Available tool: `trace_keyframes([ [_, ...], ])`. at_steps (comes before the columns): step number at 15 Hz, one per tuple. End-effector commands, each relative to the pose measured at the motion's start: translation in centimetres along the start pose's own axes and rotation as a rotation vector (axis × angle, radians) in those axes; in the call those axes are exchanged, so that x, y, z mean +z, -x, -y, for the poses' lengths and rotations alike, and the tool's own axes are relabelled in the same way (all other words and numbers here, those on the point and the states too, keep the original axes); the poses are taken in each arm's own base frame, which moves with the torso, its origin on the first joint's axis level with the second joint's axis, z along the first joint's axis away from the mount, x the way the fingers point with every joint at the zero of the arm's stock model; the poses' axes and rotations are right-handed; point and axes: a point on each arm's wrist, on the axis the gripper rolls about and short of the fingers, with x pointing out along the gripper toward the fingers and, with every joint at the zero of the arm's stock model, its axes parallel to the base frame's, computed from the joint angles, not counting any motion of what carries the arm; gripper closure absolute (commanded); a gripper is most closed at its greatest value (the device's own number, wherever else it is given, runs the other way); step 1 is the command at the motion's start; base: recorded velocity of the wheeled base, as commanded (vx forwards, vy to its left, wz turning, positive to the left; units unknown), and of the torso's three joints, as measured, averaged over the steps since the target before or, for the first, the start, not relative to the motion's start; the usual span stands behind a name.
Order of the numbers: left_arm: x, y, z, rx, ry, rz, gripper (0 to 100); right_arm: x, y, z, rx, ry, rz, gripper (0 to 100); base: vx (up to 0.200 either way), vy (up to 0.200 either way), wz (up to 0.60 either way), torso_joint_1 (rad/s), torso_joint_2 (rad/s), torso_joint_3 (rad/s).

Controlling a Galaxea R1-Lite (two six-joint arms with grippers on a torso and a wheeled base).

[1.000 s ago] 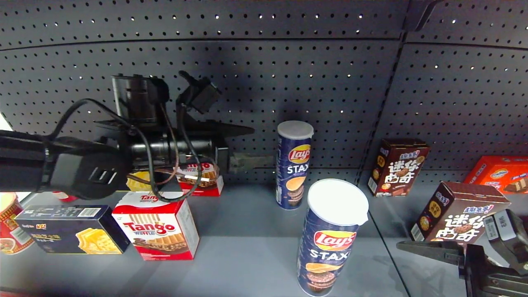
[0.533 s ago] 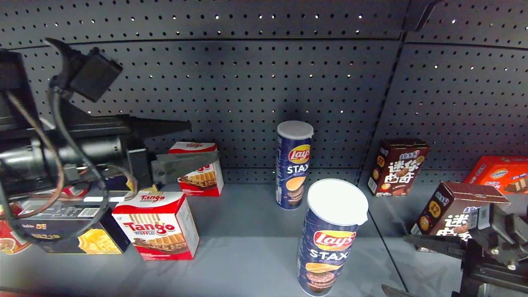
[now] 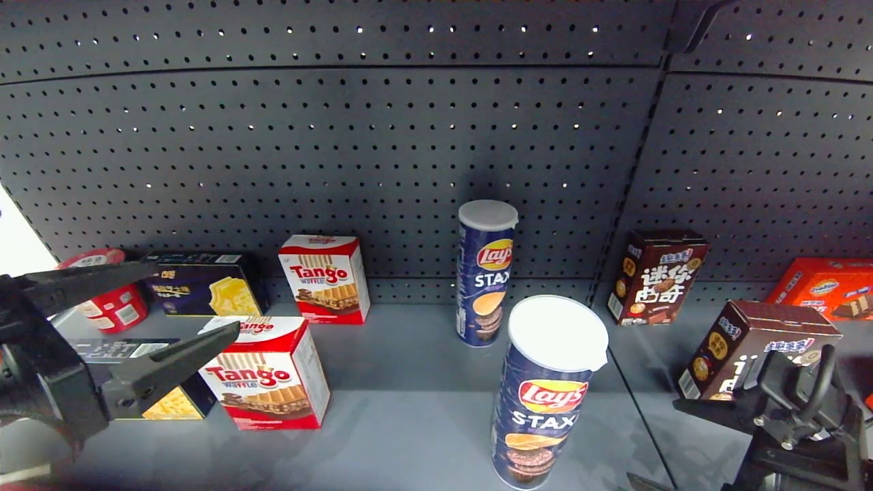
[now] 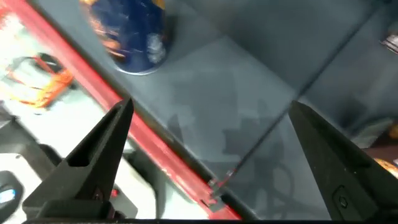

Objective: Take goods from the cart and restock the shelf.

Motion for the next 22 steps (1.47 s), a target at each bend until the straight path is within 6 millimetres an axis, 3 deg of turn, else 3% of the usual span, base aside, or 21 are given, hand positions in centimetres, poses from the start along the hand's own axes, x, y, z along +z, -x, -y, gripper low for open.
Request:
trace_keyframes([
  [1, -0.1, 0.8, 0.1, 0.024, -0.004, 0.019, 0, 0.1, -1.2, 0.0, -0.009, 0.001, -0.038, 0, 0.000, 0.000, 0.00, 0.000, 0.00, 0.000],
  [8, -0.8, -1.0, -0.5, 0.125, 0.015, -0.076, 0, 1.4, -4.6, -0.6, 0.008, 0.021, -0.070, 0, 0.000, 0.000, 0.00, 0.000, 0.00, 0.000],
  [14, -0.7, -2.8, -0.6, 0.070, 0.010, -0.079, 0, 2.5, -6.6, -0.5, -0.013, 0.014, -0.076, 0, 0.000, 0.000, 0.00, 0.000, 0.00, 0.000],
  [22, -0.9, -3.1, -0.7, 0.065, 0.012, -0.081, 0, 3.4, -8.7, -0.5, -0.005, 0.014, -0.063, 0, 0.000, 0.000, 0.00, 0.000, 0.00, 0.000],
])
